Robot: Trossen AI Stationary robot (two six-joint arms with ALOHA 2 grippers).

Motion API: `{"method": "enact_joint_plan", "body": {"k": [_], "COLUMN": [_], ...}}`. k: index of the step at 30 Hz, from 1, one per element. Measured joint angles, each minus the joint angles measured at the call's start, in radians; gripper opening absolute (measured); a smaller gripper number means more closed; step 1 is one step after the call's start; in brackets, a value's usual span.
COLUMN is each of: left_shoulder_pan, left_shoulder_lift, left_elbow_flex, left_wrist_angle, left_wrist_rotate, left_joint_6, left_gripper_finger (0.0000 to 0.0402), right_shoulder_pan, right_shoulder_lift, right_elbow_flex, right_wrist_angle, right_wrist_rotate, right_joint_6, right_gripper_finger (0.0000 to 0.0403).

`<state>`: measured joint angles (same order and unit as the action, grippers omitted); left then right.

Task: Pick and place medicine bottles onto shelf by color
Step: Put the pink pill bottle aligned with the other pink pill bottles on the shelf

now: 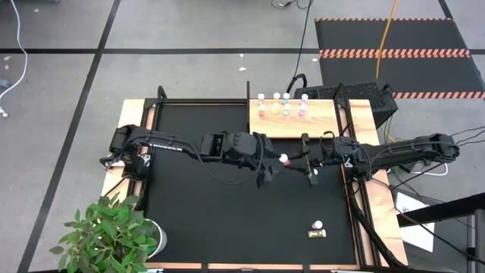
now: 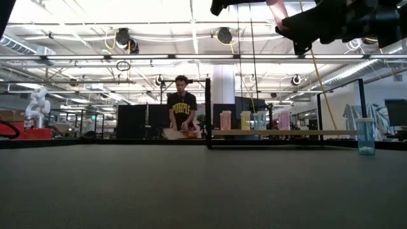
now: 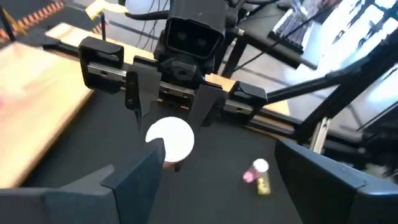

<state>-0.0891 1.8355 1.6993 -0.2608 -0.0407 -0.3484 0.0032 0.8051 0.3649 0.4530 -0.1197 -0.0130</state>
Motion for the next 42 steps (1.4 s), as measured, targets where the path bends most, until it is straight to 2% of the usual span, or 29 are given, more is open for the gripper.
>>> {"method": "enact_joint_plan", "body": {"k": [8, 15, 20, 27, 36, 42], "left_shoulder_pan": [0.002, 0.005, 0.029, 0.076, 0.101, 0.105], "left_shoulder_lift": [0.0, 0.003, 0.033, 0.037, 0.04, 0.039], "left_elbow_flex": [0.0, 0.0, 0.001, 0.001, 0.0, 0.0], "left_wrist_angle": [-0.033, -0.033, -0.058, -0.136, -0.112, -0.103], "left_wrist_rotate": [-0.124, -0.113, -0.067, -0.074, -0.061, -0.054], "left_joint_6": [0.258, 0.45, 0.446, 0.445, 0.456, 0.478], "left_gripper_finger": [0.031, 0.031, 0.031, 0.0308, 0.0237, 0.021], "right_shoulder_pan": [-0.004, -0.025, -0.05, -0.091, -0.127, -0.129], "right_shoulder_lift": [0.008, 0.045, 0.077, 0.098, 0.116, 0.123], "right_elbow_flex": [0.0, 0.001, 0.001, 0.018, 0.038, 0.038], "right_wrist_angle": [-0.023, -0.023, -0.005, 0.006, -0.051, -0.062], "right_wrist_rotate": [0.045, 0.045, 0.045, 0.041, 0.041, 0.037], "right_joint_6": [-0.079, -0.078, -0.078, -0.078, -0.078, -0.08], "right_gripper_finger": [0.01, 0.01, 0.01, 0.01, 0.01, 0.01]}}
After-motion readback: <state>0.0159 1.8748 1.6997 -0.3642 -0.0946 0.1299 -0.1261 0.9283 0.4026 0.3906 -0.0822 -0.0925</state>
